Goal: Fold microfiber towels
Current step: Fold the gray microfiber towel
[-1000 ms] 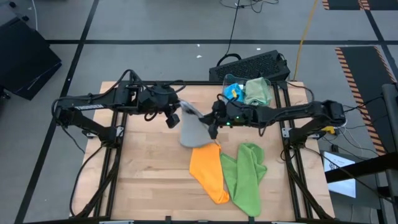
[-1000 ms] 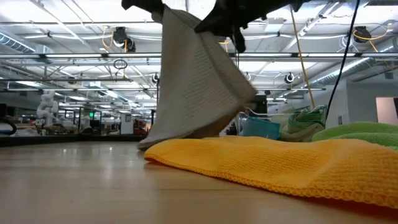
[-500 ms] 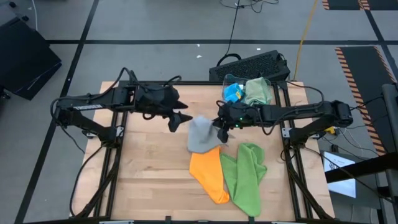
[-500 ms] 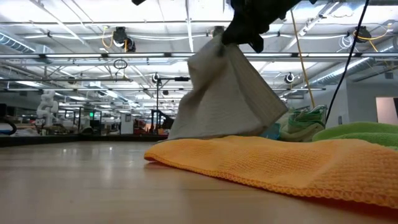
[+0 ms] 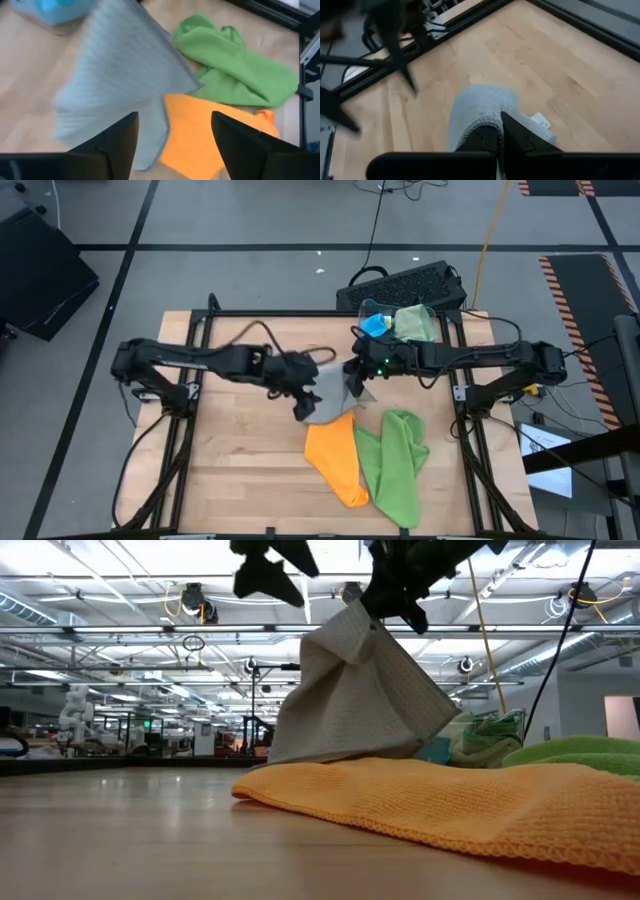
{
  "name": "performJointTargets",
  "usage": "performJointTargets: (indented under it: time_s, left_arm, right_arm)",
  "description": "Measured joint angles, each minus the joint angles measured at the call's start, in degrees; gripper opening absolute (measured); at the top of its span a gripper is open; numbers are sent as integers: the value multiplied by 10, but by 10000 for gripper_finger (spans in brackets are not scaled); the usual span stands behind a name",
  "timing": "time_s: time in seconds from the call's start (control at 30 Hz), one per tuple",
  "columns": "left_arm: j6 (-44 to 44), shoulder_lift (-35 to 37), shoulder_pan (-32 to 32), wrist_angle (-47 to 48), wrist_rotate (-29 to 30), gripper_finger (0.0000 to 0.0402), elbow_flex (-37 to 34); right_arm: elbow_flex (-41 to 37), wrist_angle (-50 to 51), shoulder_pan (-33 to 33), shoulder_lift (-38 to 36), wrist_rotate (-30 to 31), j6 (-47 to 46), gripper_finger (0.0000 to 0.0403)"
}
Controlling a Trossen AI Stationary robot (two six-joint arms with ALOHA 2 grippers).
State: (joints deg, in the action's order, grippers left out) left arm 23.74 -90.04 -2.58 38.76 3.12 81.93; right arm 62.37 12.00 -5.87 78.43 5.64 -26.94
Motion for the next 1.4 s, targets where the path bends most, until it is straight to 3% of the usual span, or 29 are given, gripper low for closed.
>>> performJointTargets:
  time_s: [0.17, 0.3, 0.43, 0.53, 0.67, 0.73, 0.8, 1.07, 1.17, 1.4]
  left_arm:
    - [43, -19, -28, -47, 42, 227, -22]
    - [70, 13, -45, 2, 88, 226, -23]
    - [61, 48, -79, -4, 184, 225, -55]
    - [47, 45, -100, -111, 222, 227, -114]
    - [-30, 26, -116, -353, 256, 247, -168]
    - [-32, 2, -122, -391, 324, 263, -179]
    - [-26, -19, -122, -408, 356, 280, -180]
    - [3, -98, -98, -474, 352, 316, -180]
    - [14, -114, -89, -520, 353, 309, -174]
    - [59, -131, -68, -521, 348, 264, -176]
  right_arm:
    - [0, 4, -26, 0, -45, -26, 0]
    - [0, 9, -45, -10, -84, -48, 0]
    - [0, 5, -60, -16, -88, -80, 0]
    - [0, -6, -71, -16, -90, -104, 0]
    - [0, -6, -84, -16, -92, -117, 0]
    - [0, -6, -89, -16, -105, -117, 0]
    - [0, -4, -94, -16, -109, -130, 0]
    - [0, 0, -110, -16, -117, -154, 0]
    - [0, -1, -114, -16, -116, -159, 0]
    - [0, 3, -115, -15, -115, -163, 0]
